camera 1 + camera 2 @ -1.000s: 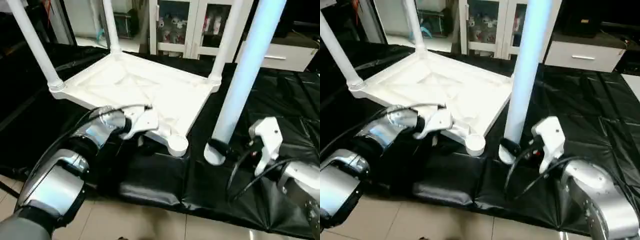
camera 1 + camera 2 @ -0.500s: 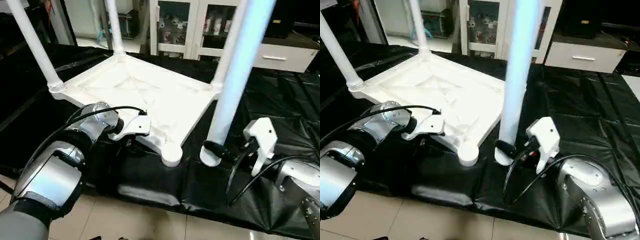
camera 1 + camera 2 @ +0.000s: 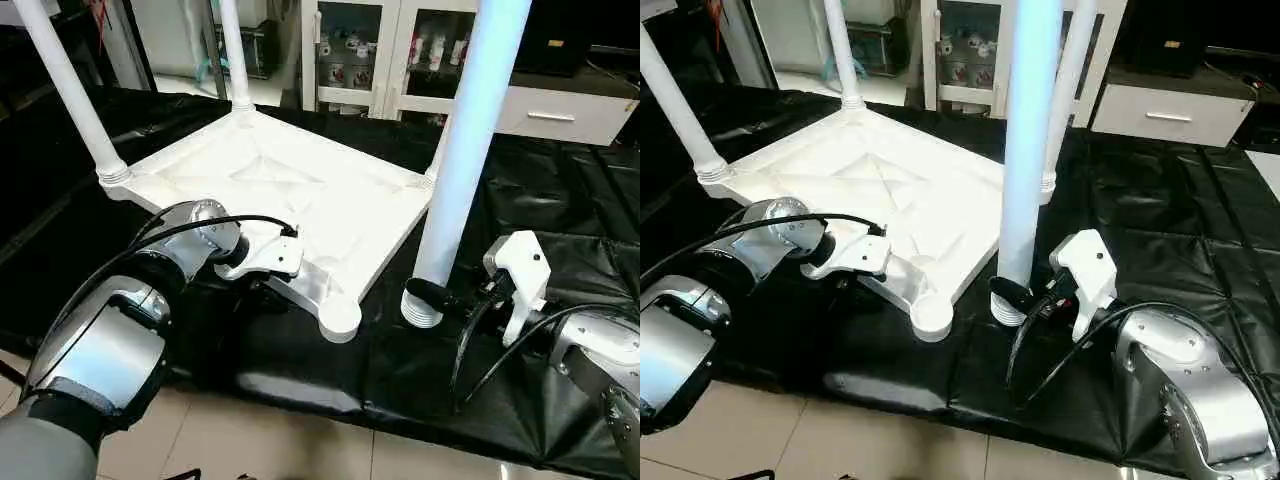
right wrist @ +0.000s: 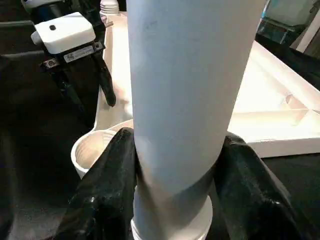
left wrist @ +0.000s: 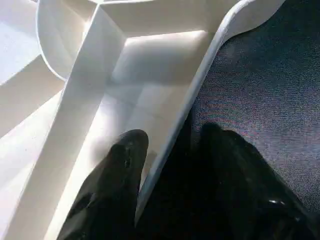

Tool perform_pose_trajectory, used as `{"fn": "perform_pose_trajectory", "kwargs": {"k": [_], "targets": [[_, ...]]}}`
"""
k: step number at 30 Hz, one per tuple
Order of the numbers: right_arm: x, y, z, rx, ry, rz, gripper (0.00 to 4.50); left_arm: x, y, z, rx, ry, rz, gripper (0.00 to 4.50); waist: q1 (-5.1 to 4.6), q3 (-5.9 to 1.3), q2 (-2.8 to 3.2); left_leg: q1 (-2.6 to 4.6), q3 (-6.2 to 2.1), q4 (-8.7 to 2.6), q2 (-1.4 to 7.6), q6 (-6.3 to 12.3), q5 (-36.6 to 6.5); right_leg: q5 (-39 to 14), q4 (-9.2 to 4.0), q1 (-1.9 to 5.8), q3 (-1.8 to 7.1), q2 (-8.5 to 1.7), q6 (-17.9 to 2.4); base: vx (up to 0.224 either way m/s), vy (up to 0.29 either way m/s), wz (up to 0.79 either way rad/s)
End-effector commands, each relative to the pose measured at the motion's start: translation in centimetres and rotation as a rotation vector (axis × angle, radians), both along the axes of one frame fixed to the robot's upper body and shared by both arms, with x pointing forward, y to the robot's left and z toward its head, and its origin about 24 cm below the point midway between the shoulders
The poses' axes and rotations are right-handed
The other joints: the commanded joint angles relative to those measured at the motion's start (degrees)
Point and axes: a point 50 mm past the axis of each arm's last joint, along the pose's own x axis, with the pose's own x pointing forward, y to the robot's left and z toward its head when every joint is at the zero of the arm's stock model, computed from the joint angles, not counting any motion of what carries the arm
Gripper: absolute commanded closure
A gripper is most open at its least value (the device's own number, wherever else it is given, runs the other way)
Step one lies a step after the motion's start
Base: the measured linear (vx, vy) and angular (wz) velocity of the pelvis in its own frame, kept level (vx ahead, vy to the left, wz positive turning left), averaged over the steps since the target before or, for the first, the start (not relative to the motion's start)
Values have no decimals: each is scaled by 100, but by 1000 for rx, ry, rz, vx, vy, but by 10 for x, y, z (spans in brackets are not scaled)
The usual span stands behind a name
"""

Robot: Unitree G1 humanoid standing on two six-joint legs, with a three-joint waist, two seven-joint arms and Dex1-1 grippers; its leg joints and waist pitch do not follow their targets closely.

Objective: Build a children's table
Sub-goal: Rotate table base

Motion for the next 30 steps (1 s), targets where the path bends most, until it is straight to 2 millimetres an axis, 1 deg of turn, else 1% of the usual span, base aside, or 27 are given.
{"fn": "perform_pose_trajectory", "kwargs": {"k": [1, 2, 3, 4, 5, 6, 7, 9, 10, 11, 12, 13, 14, 15, 16, 17, 18, 19, 20, 21, 23, 25, 26, 27, 28, 29, 30], "targets": [[0, 2, 2, -3, -18, 16, 266, -9, 7, -17, 66, 99, 18, 225, 53, -364, -98, 17, -80, -385, 266, 342, -623, -121, -404, 327, 277, -502, -1583, 0, 0, 0], [0, 4, 0, 8, -15, 13, 266, -12, 3, -22, 0, 189, 71, 242, 56, -359, -118, 16, -74, -390, 266, 339, -590, -125, -390, 328, 277, -511, -1603, 0, 0, 0], [1, 6, -1, 21, -12, 9, 266, -16, -1, -26, -57, 265, 111, 242, 64, -357, -106, 21, -75, -391, 262, 346, -573, -163, -400, 314, 271, -514, -1613, 0, 0, 0], [1, 7, -2, 30, -11, 6, 266, -19, -3, -29, -98, 317, 135, 246, 65, -358, -109, 16, -75, -391, 259, 348, -552, -168, -398, 318, 271, -513, -1634, 0, 0, 0], [1, 7, -3, 35, -10, 2, 266, -21, -4, -31, -123, 345, 155, 255, 71, -360, -108, 22, -67, -389, 258, 362, -534, -121, -403, 307, 274, -511, -1676, 0, 0, 0], [2, 8, -4, 43, -8, -7, 266, -23, -6, -35, -166, 379, 201, 269, 63, -360, -119, 31, -63, -395, 273, 363, -547, -88, -397, 310, 277, -512, -1705, 0, 0, 0], [2, 8, -4, 43, -8, -7, 266, -23, -6, -35, -166, 379, 201, 280, 75, -356, -101, 38, -58, -387, 273, 390, -586, -76, -398, 289, 274, -502, -1741, 0, 0, 0], [2, 8, -5, 43, -7, -10, 266, -24, -7, -39, -191, 391, 241, 285, 116, -363, -109, 34, -67, -395, 285, 397, -602, -96, -402, 306, 279, -517, -1707, 0, 0, 0], [2, 9, -5, 42, -7, -10, 266, -24, -7, -41, -203, 379, 265, 289, 122, -348, -114, 38, -67, -407, 288, 378, -657, -196, -414, 297, 277, -511, -1660, 0, 0, 0], [2, 9, -6, 41, -6, -11, 266, -25, -6, -43, -205, 363, 294, 301, 117, -340, -128, 33, -70, -415, 287, 346, -747, -343, -421, 311, 277, -517, -1616, 0, 0, 0], [2, 9, -6, 41, -6, -12, 266, -25, -5, -44, -205, 351, 314, 310, 116, -330, -129, 32, -70, -420, 286, 340, -789, -452, -437, 306, 278, -522, -1590, 0, 0, 0], [2, 8, -6, 41, -10, -17, 266, -23, -5, -44, -225, 336, 351, 317, 108, -307, -130, 35, -68, -430, 273, 301, -906, -800, -481, 292, 277, -519, -1506, 0, 0, 0], [3, 8, -5, 42, -13, -21, 266, -23, -5, -43, -238, 329, 373, 318, 109, -309, -123, 44, -69, -434, 278, 263, -963, -957, -486, 294, 278, -524, -1468, 0, 0, 0], [3, 8, -5, 44, -16, -26, 266, -21, -5, -43, -262, 312, 406, 318, 100, -296, -127, 35, -75, -445, 270, 225, -1020, -1254, -522, 289, 280, -520, -1362, 0, 0, 0], [4, 8, -5, 45, -19, -30, 266, -19, -6, -41, -283, 298, 437, 321, 88, -299, -129, 11, -87, -455, 273, 184, -1001, -1347, -509, 303, 273, -518, -1297, 0, 0, 0], [4, 8, -5, 45, -20, -32, 266, -19, -5, -41, -286, 293, 445, 329, 71, -298, -133, 7, -92, -460, 261, 181, -1027, -1449, -536, 295, 265, -507, -1225, 0, 0, 0], [5, 7, -5, 46, -25, -42, 266, -17, -5, -41, -295, 269, 480, 331, 55, -302, -153, 6, -89, -457, 260, 174, -1030, -1462, -529, 296, 267, -505, -1204, 0, 0, 0], [6, 7, -5, 49, -28, -53, 266, -16, -3, -40, -301, 245, 512, 331, 34, -301, -143, -6, -98, -457, 251, 161, -1021, -1537, -538, 301, 265, -517, -1173, 0, 0, 0], [8, 6, -4, 54, -36, -77, 266, -13, -1, -40, -315, 199, 579, 332, -5, -307, -134, -29, -105, -457, 241, 154, -986, -1535, -538, 310, 258, -506, -1148, 0, 0, 0], [10, 4, -5, 57, -37, -103, 266, -12, -2, -39, -327, 184, 611, 335, -27, -308, -138, -50, -111, -458, 241, 150, -952, -1478, -527, 323, 250, -500, -1150, 0, 0, 0], [11, 3, -5, 60, -38, -122, 266, -12, -2, -39, -335, 175, 634, 344, -98, -309, -150, -40, -100, -438, 220, 194, -927, -1378, -545, 296, 241, -479, -1176, 0, 0, 0], [13, 2, -7, 62, -41, -154, 266, -15, -8, -39, -367, 163, 659, 347, -125, -318, -143, -44, -92, -428, 213, 232, -855, -1309, -547, 298, 245, -467, -1190, 0, 0, 0], [13, 2, -7, 62, -41, -154, 266, -15, -8, -39, -367, 163, 659, 348, -133, -326, -139, -38, -84, -421, 217, 269, -758, -1137, -539, 287, 245, -456, -1244, 0, 0, 0], [13, 2, -7, 62, -40, -159, 266, -16, -11, -40, -379, 172, 654, 362, -132, -330, -135, -29, -78, -416, 216, 293, -734, -1062, -537, 279, 246, -448, -1273, 0, 0, 0], [12, 2, -7, 62, -39, -161, 266, -19, -15, -40, -399, 179, 637, 362, -128, -335, -118, -26, -76, -420, 231, 317, -695, -877, -522, 284, 248, -455, -1358, 0, 0, 0], [13, 2, -8, 62, -39, -165, 266, -24, -23, -40, -425, 192, 594, 368, -118, -338, -129, -13, -65, -417, 233, 356, -668, -728, -519, 275, 251, -443, -1405, 0, 0, 0], [13, 2, -8, 64, -40, -168, 266, -29, -30, -39, -449, 188, 535, 373, -106, -348, -119, -12, -78, -425, 260, 365, -632, -610, -489, 294, 251, -462, -1443, 0, 0, 0]]}}
